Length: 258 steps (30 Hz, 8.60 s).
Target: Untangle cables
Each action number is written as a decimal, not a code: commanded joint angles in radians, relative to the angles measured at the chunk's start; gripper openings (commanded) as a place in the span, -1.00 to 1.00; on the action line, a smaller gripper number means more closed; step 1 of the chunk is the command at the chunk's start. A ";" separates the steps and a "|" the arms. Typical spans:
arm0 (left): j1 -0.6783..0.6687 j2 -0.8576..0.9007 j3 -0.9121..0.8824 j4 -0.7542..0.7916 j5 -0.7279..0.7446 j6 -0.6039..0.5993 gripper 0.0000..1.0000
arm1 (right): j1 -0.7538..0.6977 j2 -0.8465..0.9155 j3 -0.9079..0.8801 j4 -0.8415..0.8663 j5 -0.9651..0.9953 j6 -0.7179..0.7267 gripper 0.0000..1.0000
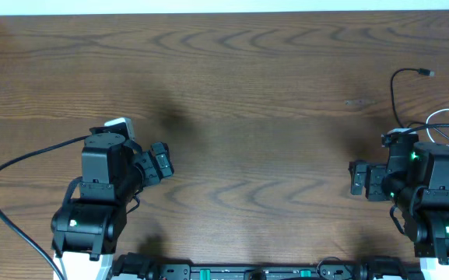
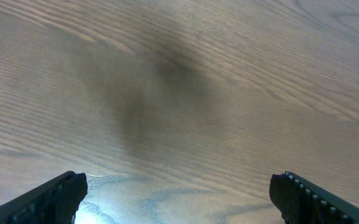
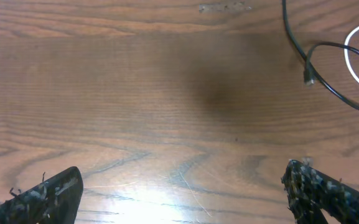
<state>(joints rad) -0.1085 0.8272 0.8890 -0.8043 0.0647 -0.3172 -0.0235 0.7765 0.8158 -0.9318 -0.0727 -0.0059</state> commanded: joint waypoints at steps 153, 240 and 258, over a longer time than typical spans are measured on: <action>0.001 -0.079 -0.008 -0.067 -0.012 0.006 0.97 | 0.044 -0.771 -0.810 0.858 0.025 -0.096 0.98; 0.111 -0.826 -0.885 0.733 -0.020 0.396 0.96 | 0.044 -0.771 -0.810 0.858 0.025 -0.096 0.99; 0.098 -0.826 -0.885 0.734 -0.020 0.308 0.96 | 0.044 -0.771 -0.810 0.858 0.025 -0.096 0.99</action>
<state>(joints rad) -0.0017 0.0101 0.0116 -0.0208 0.0540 0.0021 0.0116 0.0120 0.0067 -0.0689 -0.0452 -0.0917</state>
